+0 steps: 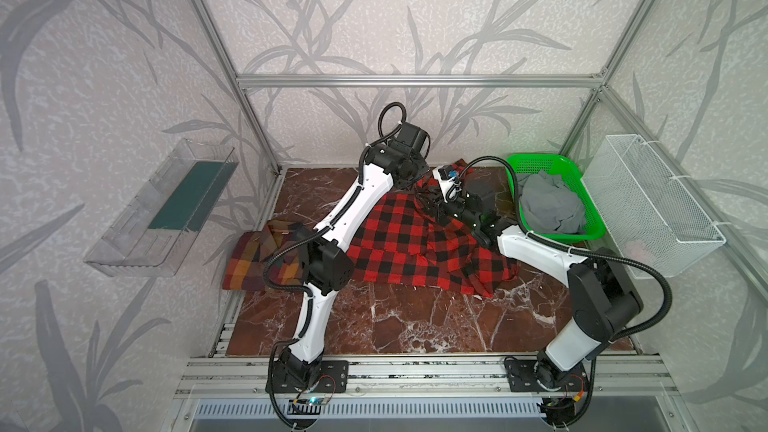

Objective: Fold and stack the long sleeve shirts

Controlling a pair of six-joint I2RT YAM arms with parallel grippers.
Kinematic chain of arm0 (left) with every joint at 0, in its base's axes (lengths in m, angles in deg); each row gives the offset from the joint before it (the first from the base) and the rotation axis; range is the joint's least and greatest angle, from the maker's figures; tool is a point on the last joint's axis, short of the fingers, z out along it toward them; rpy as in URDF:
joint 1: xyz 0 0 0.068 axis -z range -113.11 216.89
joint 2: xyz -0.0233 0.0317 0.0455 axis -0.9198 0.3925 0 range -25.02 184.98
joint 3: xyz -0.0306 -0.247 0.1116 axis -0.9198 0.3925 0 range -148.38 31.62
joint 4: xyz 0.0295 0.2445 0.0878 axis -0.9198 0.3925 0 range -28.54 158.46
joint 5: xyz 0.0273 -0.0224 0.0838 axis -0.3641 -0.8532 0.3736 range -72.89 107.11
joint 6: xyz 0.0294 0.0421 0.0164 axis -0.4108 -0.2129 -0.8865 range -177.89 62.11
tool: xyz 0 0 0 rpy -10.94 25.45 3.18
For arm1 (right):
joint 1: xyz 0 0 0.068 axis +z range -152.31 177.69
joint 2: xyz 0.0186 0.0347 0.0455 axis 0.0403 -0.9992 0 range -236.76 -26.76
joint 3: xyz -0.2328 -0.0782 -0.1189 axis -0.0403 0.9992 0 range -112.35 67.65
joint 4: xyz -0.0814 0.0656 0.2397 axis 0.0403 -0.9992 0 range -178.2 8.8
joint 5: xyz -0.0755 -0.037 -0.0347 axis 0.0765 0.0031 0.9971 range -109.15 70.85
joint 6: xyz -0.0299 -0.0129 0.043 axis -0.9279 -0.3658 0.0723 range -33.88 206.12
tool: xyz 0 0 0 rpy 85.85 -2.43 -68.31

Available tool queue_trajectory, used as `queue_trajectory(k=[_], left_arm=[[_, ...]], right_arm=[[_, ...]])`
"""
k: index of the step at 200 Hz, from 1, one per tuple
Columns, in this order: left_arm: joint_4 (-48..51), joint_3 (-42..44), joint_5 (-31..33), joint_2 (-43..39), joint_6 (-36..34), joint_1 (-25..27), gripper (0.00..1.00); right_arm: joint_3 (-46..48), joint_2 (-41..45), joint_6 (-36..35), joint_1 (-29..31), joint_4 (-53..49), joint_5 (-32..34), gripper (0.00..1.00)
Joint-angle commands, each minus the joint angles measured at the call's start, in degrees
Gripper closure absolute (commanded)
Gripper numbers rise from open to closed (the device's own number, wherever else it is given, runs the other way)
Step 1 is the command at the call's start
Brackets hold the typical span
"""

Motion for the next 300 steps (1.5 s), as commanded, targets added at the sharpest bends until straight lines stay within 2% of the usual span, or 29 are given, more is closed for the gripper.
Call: queue_trajectory(k=[1, 15, 30, 36, 46, 59, 78, 98, 103, 129, 141, 157, 170, 199, 227, 265, 300], left_arm=[[0.8, -1.6, -0.4, -0.6, -1.0, -0.3, 1.00], [0.9, -1.9, -0.5, -0.4, -1.2, -0.2, 1.00], [0.9, -2.4, -0.6, -0.1, -1.5, -0.2, 1.00], [0.8, -2.4, -0.7, -0.1, -1.7, -0.2, 1.00], [0.7, -2.7, -1.0, 0.1, -1.9, -0.2, 1.00], [0.6, -2.9, -1.4, 0.2, -2.1, -0.2, 1.00], [0.5, -3.2, -1.6, 0.2, -2.6, -0.3, 1.00], [0.4, -3.5, -1.7, 0.2, -3.2, -0.4, 1.00], [0.4, -3.5, -1.7, 0.2, -3.4, -0.5, 0.97], [0.3, -3.8, -2.0, -0.2, -4.5, -1.2, 0.72], [0.4, -4.1, -1.7, -0.6, -5.3, -1.5, 0.63], [0.9, -4.5, -1.3, -1.4, -6.9, -2.3, 0.46], [1.7, -4.8, -0.4, -2.3, -8.5, -3.0, 0.38], [4.0, -4.5, 2.7, -5.4, -13.0, -4.5, 0.30], [4.5, -0.4, 6.8, -9.5, -17.6, -4.9, 0.28], [2.1, 13.7, 10.0, -17.2, -21.0, -5.0, 0.27], [-1.7, 29.1, 10.9, -25.7, -22.4, -6.6, 0.23]], right_arm=[[-4.1, -3.1, -1.3, 0.1, -1.2, -1.8, 0.49], [-5.7, -4.5, -2.1, 0.1, -2.9, -2.3, 0.50], [-6.6, -5.4, -2.5, 0.1, -3.6, -2.5, 0.58], [-7.2, -5.7, -2.6, 0.1, -3.9, -2.8, 0.63], [-8.8, -6.2, -3.2, 0.1, -5.6, -3.3, 0.82], [-9.1, -6.1, -3.5, 0.0, -6.0, -3.0, 0.91], [-9.4, -5.9, -3.9, -0.3, -6.6, -3.6, 1.00], [-9.0, -5.3, -3.9, -0.8, -6.8, -4.3, 1.00], [-8.6, -5.0, -3.8, -0.9, -6.5, -4.3, 1.00], [-6.3, -1.8, -2.0, -2.5, -4.2, -4.0, 1.00], [-5.8, -1.2, -0.9, -3.6, -3.4, -4.0, 1.00], [-5.6, 2.0, 1.2, -6.3, -3.0, -4.5, 1.00], [-5.8, 3.1, 3.0, -9.1, -2.6, -5.8, 1.00], [-6.8, 4.6, 9.6, -16.9, -0.3, -9.6, 1.00], [-11.6, 2.9, 16.6, -22.9, 1.3, -16.0, 1.00], [-19.6, -3.2, 21.1, -25.9, -2.8, -23.0, 1.00], [-22.7, -5.8, 19.7, -26.1, -10.5, -22.9, 1.00]])
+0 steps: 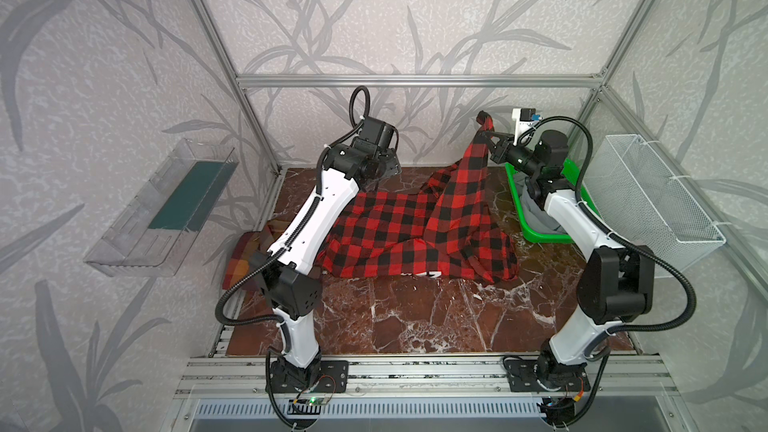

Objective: Fold and stack the long sleeve shirts

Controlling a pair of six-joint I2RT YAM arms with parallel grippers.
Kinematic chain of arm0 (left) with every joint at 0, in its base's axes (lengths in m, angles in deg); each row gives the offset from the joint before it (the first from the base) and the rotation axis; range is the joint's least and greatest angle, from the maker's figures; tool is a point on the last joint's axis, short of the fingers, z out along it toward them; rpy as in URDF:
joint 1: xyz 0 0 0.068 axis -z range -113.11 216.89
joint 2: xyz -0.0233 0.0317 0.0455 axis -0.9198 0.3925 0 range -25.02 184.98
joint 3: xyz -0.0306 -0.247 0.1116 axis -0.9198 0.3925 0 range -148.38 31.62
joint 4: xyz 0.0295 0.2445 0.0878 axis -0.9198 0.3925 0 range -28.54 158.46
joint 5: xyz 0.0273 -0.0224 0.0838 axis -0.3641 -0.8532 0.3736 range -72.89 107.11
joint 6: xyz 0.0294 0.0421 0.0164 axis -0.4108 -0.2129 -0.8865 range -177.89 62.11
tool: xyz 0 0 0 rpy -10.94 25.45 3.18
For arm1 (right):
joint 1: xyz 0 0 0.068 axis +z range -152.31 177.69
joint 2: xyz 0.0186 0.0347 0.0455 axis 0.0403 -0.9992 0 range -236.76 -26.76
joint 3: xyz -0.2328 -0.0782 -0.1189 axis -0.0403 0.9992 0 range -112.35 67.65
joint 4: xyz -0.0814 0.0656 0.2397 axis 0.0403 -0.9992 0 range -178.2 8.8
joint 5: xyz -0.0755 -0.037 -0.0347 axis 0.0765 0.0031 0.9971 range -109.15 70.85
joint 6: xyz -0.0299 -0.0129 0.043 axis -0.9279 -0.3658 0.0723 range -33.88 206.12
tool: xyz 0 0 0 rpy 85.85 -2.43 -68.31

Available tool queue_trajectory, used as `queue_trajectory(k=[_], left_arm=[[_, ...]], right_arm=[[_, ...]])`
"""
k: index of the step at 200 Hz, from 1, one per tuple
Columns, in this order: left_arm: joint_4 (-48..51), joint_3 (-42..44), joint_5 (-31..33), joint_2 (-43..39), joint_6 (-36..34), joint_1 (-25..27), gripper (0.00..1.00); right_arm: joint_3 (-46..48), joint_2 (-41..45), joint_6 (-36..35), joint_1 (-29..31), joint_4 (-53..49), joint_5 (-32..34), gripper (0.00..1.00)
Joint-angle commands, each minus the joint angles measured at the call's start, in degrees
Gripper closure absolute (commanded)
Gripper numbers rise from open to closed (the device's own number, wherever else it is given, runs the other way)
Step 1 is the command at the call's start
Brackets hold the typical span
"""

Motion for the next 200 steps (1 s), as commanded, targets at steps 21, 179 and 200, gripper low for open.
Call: queue_trajectory(k=[21, 179, 200], left_arm=[[-3.4, 16.8, 2.2, -9.7, -4.0, -3.0, 0.19], [-12.4, 51.8, -5.2, -38.6, -5.8, -19.0, 0.06], [-14.1, 54.5, -5.3, -40.0, -5.6, -19.3, 0.06]], right_arm=[[0.9, -0.7, 0.8, 0.2, -4.8, -2.1, 1.00], [15.3, 13.1, -14.0, 34.1, -22.2, 38.2, 1.00], [17.0, 12.4, -14.5, 40.2, -18.6, 42.5, 1.00]])
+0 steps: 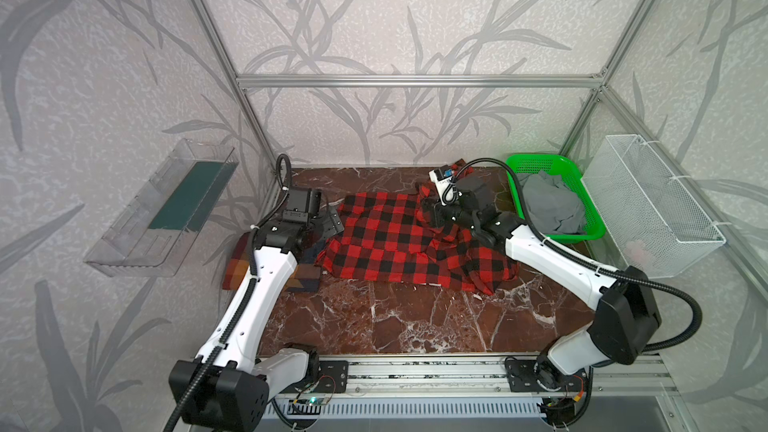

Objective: Fold and stack the long sleeve shirts

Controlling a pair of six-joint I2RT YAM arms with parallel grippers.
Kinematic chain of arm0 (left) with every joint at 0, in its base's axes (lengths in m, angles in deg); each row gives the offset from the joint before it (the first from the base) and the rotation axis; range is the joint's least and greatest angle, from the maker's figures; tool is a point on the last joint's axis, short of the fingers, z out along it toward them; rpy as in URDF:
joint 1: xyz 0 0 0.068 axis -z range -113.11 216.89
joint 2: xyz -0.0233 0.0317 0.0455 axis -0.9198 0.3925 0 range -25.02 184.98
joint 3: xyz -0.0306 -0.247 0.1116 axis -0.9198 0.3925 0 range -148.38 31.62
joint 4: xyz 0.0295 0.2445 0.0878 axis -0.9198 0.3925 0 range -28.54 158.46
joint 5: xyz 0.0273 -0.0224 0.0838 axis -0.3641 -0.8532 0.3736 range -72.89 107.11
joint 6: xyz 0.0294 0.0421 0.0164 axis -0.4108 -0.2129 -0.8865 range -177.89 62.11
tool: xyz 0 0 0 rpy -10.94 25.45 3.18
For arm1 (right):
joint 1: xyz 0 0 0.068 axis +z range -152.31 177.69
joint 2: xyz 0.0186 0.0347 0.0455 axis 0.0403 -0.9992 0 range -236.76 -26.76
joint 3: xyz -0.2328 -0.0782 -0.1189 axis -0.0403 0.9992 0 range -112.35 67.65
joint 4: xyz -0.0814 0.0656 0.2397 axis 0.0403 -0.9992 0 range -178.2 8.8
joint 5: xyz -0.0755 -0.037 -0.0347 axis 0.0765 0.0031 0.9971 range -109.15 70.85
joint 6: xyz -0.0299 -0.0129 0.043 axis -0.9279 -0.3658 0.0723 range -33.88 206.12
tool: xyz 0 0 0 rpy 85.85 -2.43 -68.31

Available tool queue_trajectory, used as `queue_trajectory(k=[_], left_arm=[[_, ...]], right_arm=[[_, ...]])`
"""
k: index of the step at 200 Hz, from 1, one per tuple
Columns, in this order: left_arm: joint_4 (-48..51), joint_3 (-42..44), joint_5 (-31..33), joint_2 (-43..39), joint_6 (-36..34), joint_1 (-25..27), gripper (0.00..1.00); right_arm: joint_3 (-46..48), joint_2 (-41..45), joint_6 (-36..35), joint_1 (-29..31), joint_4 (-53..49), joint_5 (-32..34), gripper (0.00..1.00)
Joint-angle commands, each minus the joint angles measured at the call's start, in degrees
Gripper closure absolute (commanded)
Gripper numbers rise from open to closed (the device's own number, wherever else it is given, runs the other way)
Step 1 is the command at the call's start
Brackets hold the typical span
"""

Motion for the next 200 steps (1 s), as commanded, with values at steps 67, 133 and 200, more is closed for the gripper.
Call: queue_trajectory(k=[67, 133, 200], left_arm=[[-6.9, 8.3, -0.1, -3.7, 1.1, -3.6, 0.06], [-8.7, 11.1, 2.5, -6.4, 1.7, -4.8, 0.06], [-8.5, 11.8, 3.4, -7.6, 3.0, -5.7, 0.06]], right_arm=[[-0.9, -8.4, -4.6, 18.6, 9.8, 20.9, 1.00], [-8.8, -20.6, -5.6, 25.3, 11.8, 28.9, 1.00], [-19.7, -32.1, -3.3, 26.6, 5.4, 26.9, 1.00]])
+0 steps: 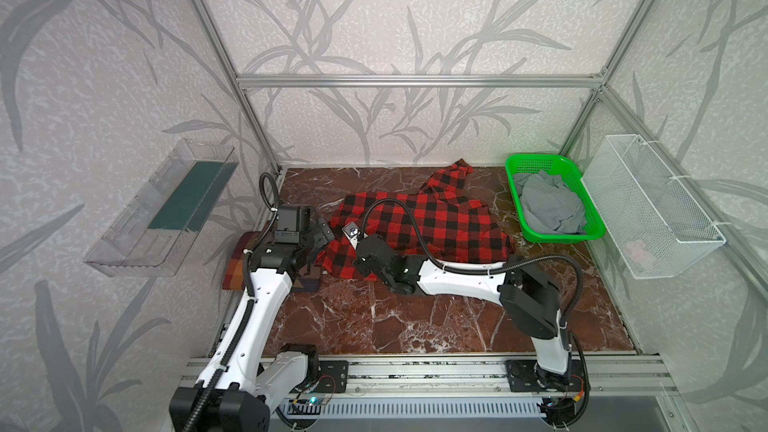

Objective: Fold and stack the long sleeve shirts

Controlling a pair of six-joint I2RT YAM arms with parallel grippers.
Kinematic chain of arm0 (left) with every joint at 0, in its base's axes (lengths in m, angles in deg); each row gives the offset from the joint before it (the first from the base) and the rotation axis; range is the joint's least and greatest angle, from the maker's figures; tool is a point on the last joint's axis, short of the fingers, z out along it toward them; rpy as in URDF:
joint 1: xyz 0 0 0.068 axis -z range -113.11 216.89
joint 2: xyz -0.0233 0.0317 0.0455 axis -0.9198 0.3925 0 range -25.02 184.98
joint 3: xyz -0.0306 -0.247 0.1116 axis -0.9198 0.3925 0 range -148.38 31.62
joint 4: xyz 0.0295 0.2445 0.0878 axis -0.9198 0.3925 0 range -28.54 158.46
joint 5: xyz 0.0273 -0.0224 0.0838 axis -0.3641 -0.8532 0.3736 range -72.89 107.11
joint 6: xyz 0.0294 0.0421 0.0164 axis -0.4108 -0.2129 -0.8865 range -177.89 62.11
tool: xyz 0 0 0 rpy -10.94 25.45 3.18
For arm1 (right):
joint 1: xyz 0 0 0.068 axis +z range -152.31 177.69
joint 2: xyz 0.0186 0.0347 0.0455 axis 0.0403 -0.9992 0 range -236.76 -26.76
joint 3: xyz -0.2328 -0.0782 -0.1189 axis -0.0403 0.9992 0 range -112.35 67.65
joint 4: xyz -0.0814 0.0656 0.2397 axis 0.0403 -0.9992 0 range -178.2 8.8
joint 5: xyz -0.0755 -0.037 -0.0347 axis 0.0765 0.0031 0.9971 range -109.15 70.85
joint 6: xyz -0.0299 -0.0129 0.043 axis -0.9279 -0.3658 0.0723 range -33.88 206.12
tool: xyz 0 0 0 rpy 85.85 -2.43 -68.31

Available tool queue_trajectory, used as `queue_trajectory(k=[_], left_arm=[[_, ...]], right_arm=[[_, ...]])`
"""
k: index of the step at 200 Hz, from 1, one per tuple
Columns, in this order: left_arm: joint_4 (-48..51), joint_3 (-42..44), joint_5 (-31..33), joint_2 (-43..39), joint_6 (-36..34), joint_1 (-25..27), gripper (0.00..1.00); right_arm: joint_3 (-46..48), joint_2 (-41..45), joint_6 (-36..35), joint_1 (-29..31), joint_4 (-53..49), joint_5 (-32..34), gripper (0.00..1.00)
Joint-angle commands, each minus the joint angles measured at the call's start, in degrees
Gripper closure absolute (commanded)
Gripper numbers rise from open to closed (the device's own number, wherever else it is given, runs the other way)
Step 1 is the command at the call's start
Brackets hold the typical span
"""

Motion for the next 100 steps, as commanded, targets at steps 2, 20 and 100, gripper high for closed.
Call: queue_trajectory(k=[2, 20, 100], left_arm=[[-0.4, 1.1, 1.6, -1.5, 0.8, -0.5, 0.06], [-0.5, 1.4, 1.7, -1.7, 1.0, -0.5, 0.06], [-0.8, 1.8, 1.6, -2.0, 1.2, -0.6, 0.06]], right_arm=[[-3.4, -3.1, 1.2, 0.6, -2.7, 0.7, 1.00], [-5.2, -5.4, -0.3, 1.1, -3.1, 1.5, 1.00], [-5.8, -7.0, -2.1, -0.4, -0.9, 3.5, 1.00]])
